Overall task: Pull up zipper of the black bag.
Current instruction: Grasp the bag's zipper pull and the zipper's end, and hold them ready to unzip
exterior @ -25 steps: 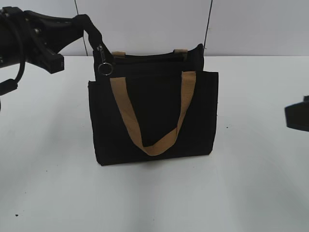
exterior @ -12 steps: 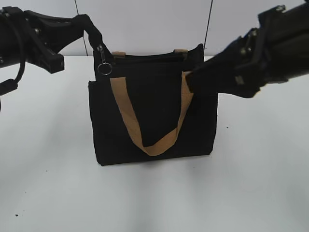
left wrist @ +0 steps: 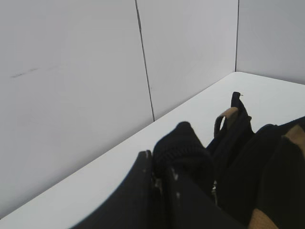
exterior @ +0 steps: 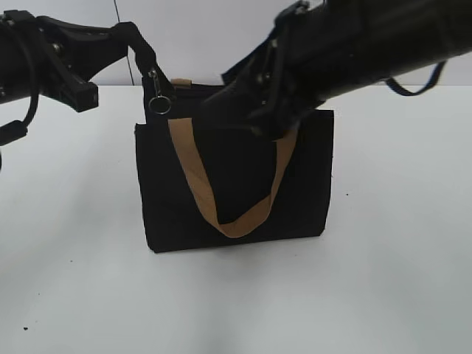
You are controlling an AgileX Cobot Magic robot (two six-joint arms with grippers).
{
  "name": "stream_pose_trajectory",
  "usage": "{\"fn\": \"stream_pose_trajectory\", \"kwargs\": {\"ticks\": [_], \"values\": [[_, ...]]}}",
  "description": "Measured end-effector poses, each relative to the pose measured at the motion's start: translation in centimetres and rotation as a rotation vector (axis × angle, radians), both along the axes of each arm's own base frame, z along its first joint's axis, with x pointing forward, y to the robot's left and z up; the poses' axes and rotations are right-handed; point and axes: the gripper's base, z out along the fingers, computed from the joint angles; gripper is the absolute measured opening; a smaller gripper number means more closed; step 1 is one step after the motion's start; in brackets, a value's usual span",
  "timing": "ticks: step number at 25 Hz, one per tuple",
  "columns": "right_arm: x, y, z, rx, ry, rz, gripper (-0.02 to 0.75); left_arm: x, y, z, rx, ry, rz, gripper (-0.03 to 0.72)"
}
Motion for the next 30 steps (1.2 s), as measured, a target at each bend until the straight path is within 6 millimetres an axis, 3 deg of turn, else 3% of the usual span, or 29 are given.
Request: {"fn": "stream_pose_trajectory", "kwargs": {"ticks": [4,11,17,30], "values": [[1.8,2.9,-1.0,-0.021,-0.021,0.068,0.399,0.0,0.0,0.0,0.000,0.000,0.000,0.031],[5.1,5.2,-2.5,-0.033,-0.018,0.068,0.382,0.0,0.0,0.0,0.000,0.000,0.000,0.031],[6.5,6.1,-3.0,-0.034,-0.026,0.064,0.288,0.0,0.0,0.0,0.000,0.000,0.000,0.031],[7.7,6.5,-5.4,-0.064,-0.014,0.024,0.273,0.0,0.0,0.1,-0.004,-0.004,-0.001,0.030]]}}
